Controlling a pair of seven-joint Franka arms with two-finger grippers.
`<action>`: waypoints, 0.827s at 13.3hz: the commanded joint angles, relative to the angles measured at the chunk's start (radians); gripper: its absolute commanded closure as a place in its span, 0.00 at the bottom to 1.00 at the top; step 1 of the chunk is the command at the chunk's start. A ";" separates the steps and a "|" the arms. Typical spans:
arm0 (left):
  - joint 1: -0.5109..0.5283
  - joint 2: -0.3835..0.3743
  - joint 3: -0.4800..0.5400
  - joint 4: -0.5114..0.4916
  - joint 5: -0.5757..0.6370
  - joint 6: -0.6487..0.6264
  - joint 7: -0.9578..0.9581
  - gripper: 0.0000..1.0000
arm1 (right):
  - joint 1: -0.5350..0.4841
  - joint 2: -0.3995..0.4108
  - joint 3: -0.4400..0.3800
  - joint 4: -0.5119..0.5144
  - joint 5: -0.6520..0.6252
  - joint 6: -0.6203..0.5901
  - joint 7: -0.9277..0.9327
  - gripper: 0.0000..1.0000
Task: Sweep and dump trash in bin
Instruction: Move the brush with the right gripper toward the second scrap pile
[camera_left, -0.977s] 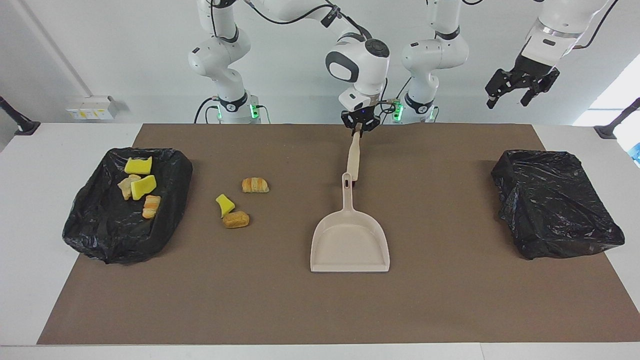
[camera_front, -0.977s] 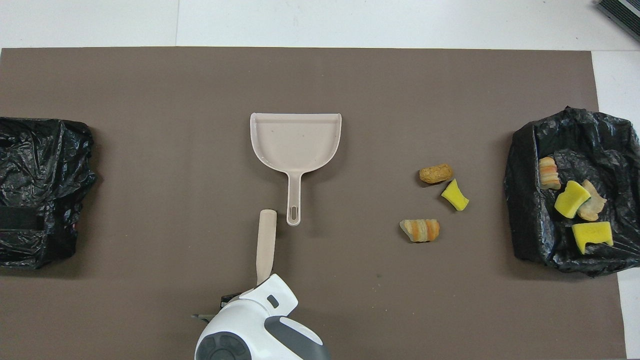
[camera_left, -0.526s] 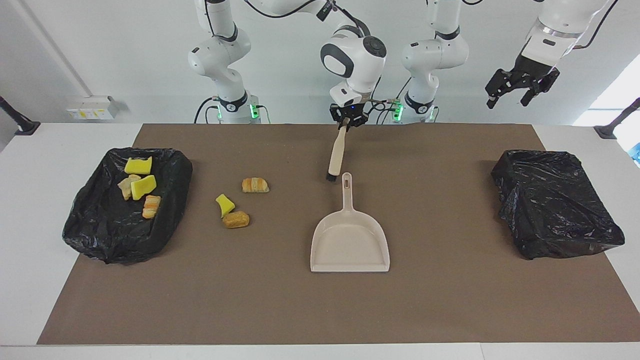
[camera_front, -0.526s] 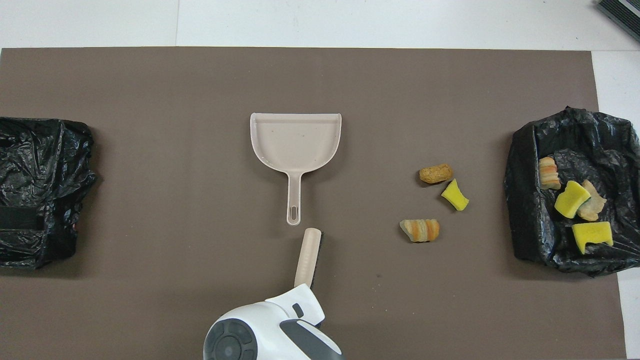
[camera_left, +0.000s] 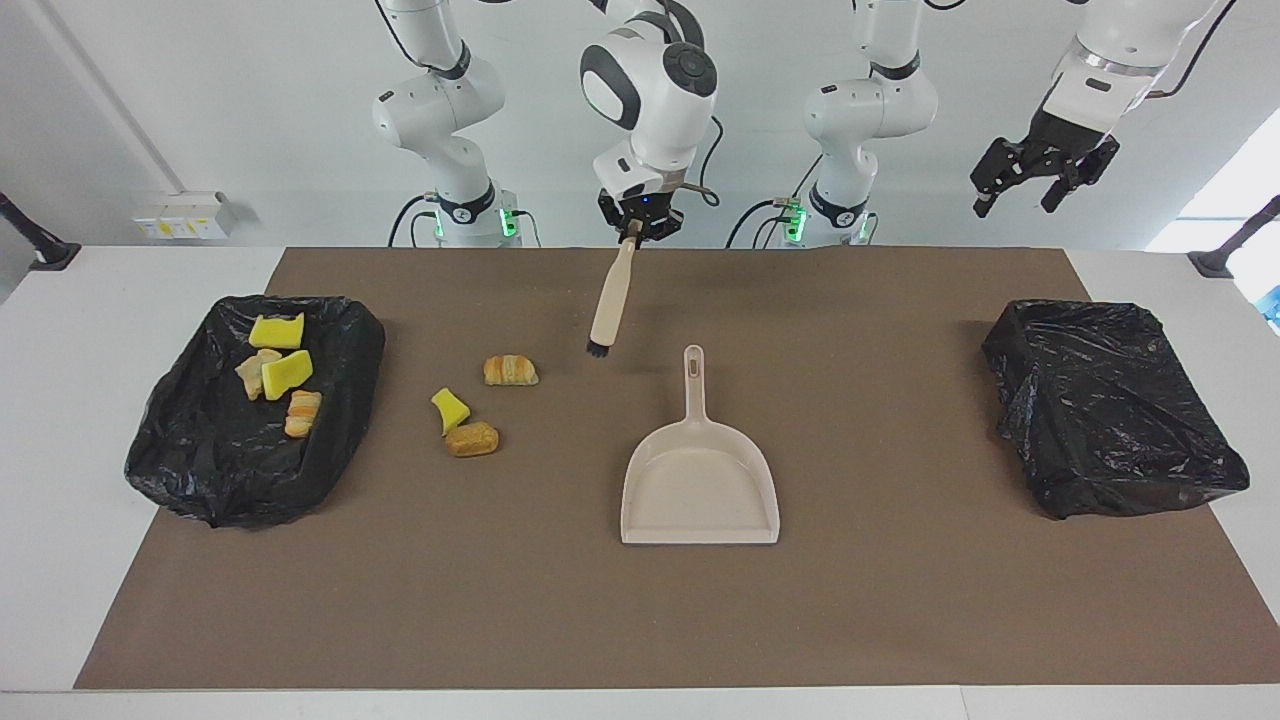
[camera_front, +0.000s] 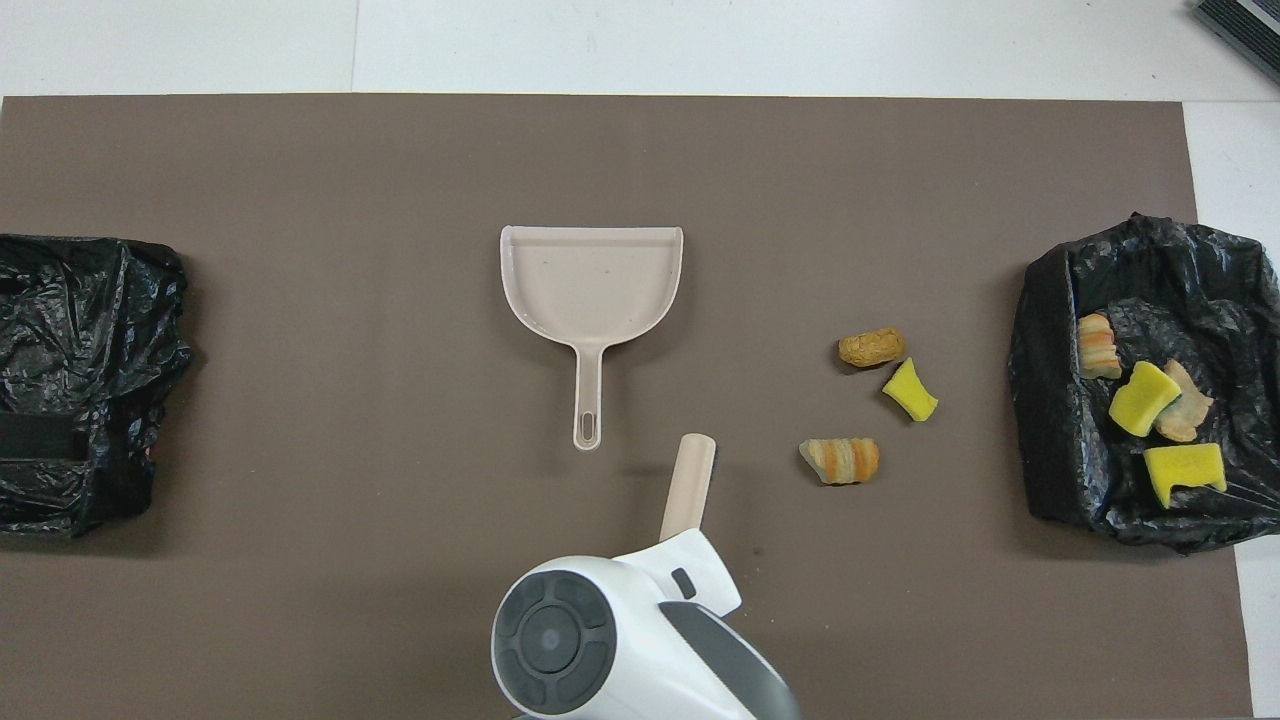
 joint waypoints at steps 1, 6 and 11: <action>0.012 -0.010 -0.007 0.002 0.014 -0.015 0.008 0.00 | -0.109 -0.052 0.006 -0.027 0.021 -0.062 -0.126 1.00; 0.012 -0.010 -0.007 0.002 0.014 -0.015 0.008 0.00 | -0.201 -0.052 0.004 -0.053 -0.049 -0.088 -0.194 1.00; 0.012 -0.010 -0.007 0.002 0.014 -0.015 0.008 0.00 | -0.356 -0.066 0.004 -0.077 -0.095 -0.088 -0.396 1.00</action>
